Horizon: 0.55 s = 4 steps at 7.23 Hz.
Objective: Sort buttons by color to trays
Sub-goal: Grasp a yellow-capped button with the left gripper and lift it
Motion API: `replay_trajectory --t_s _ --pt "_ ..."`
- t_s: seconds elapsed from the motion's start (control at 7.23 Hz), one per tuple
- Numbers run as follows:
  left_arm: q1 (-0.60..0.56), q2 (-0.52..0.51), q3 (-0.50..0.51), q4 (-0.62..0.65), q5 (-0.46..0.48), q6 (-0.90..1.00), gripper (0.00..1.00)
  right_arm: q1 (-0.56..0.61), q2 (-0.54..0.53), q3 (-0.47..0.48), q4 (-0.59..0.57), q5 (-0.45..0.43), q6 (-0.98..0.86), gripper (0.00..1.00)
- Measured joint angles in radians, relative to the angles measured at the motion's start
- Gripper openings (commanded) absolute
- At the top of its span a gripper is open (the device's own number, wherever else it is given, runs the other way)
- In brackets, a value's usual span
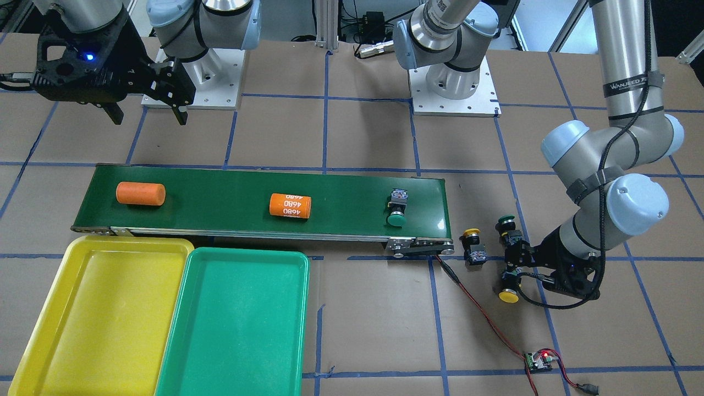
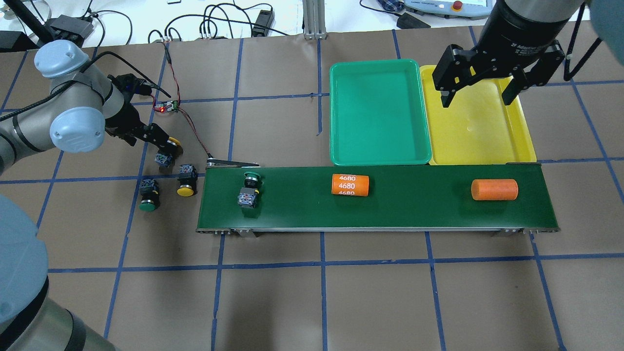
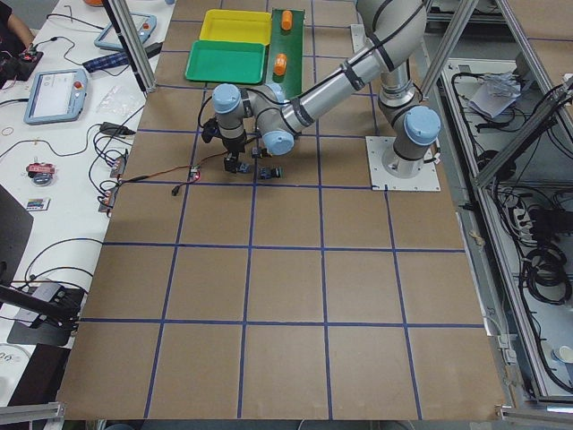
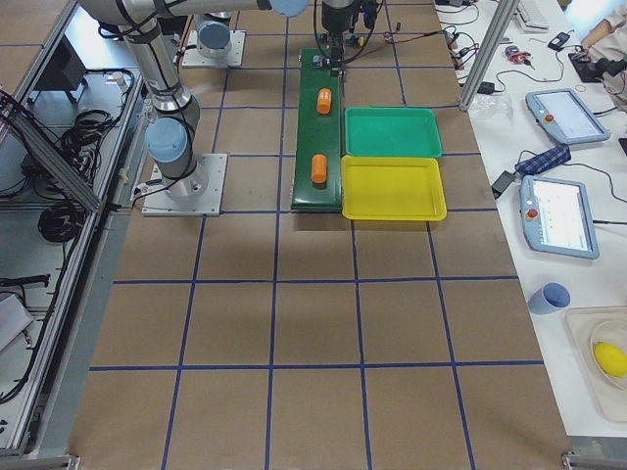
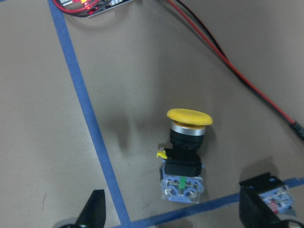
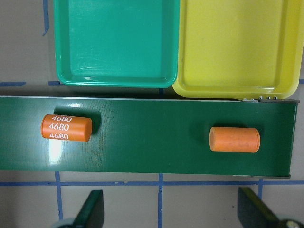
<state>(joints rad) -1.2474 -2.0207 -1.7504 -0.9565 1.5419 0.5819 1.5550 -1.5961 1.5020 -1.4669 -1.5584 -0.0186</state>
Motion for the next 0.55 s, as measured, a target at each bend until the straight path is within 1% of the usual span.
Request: replay_trajectory --t_s 0.28,0.41,0.55 --pt "0.001 -0.028 -0.003 0.006 -0.001 0.003 1.0 0.002 -0.001 0.005 0.019 0.004 0.024 1.0" --pt "0.002 -0.035 -0.009 0.007 -0.002 0.003 0.95 0.002 -0.001 0.006 0.02 0.006 0.027 1.0" --pt "0.002 -0.039 -0.013 0.007 -0.003 0.003 0.74 0.001 -0.001 0.006 0.019 0.004 0.015 1.0"
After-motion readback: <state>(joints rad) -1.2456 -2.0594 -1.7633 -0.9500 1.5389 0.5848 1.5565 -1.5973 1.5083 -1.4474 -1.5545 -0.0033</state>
